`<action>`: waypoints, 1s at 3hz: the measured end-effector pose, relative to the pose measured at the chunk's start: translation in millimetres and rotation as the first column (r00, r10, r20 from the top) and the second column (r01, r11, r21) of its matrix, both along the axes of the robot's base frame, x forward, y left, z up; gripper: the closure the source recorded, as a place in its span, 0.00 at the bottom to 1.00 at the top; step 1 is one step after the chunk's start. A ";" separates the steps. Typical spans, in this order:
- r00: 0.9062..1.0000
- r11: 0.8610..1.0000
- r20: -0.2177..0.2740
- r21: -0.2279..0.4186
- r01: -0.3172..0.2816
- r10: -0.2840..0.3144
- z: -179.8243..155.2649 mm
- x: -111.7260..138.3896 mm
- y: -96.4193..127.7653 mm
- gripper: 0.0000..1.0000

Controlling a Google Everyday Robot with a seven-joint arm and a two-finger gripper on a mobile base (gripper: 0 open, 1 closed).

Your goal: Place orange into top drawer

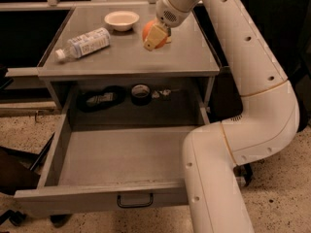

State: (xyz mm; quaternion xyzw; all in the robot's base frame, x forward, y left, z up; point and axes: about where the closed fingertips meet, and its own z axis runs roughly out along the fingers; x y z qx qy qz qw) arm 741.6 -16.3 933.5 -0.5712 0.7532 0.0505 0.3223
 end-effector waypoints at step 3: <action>0.998 0.999 -0.055 -0.008 0.037 -0.038 38.8 -42.2 -30.0 1.00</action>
Offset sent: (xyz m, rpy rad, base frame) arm -0.0310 -0.0240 0.0072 -0.0335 0.1682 0.0452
